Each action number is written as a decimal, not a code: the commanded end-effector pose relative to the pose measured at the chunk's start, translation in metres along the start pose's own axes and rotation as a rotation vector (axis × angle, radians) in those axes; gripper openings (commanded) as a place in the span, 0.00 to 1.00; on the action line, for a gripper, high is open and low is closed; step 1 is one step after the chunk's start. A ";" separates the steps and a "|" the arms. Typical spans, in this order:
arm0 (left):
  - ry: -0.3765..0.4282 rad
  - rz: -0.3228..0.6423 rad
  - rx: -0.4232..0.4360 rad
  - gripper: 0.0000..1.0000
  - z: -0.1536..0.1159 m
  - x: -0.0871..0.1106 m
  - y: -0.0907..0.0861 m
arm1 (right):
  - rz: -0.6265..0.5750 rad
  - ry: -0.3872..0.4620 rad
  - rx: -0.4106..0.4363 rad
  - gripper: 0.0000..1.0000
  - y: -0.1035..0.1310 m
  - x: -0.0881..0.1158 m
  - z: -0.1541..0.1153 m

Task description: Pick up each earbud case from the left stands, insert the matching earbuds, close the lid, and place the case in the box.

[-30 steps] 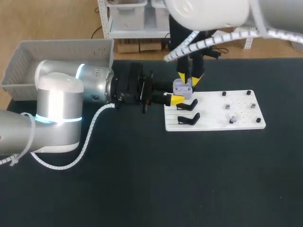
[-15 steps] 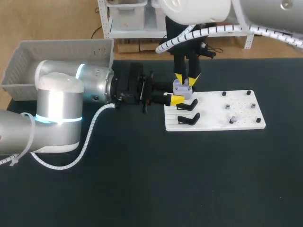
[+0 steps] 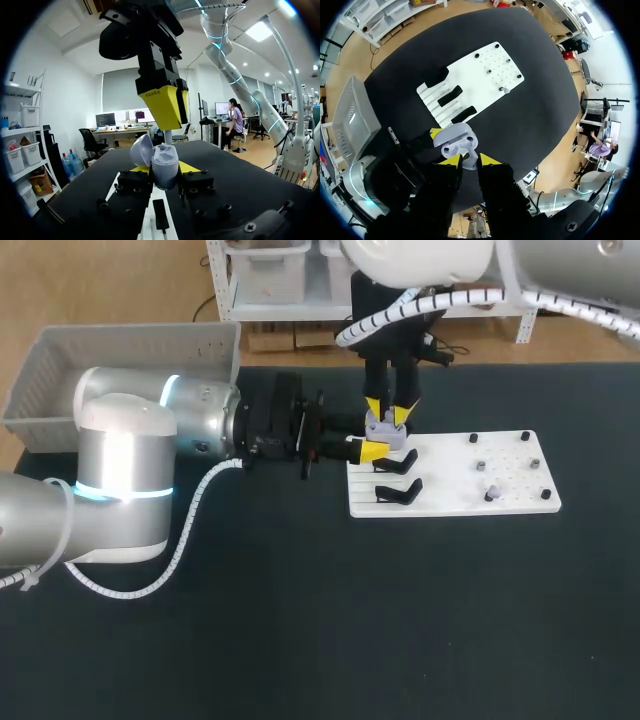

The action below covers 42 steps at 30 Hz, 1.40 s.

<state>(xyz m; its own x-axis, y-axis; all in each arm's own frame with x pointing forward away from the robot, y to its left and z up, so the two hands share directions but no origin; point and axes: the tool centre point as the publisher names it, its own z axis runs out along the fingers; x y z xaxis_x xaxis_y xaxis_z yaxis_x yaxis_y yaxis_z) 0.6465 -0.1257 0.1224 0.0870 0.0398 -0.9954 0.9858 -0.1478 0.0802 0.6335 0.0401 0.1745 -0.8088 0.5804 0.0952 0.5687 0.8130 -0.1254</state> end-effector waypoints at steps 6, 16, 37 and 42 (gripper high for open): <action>-0.002 0.003 -0.005 0.00 0.000 0.001 -0.002 | -0.005 0.005 -0.009 0.00 0.001 -0.003 0.003; -0.002 0.003 -0.005 0.00 0.000 0.001 -0.002 | 0.002 0.008 -0.002 0.00 0.002 -0.008 0.006; -0.002 0.003 -0.005 0.00 0.000 0.001 -0.002 | -0.020 -0.002 -0.052 1.00 -0.004 0.003 0.004; -0.002 0.003 -0.005 0.00 0.000 0.001 -0.002 | -0.136 -0.061 -0.146 0.83 -0.022 0.027 -0.014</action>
<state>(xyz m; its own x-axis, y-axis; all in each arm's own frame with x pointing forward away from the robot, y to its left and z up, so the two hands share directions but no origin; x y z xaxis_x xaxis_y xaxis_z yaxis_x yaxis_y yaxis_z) 0.6464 -0.1256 0.1223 0.0870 0.0394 -0.9954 0.9857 -0.1480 0.0803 0.6326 0.0497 0.1837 -0.8631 0.4938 0.1059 0.4888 0.8696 -0.0700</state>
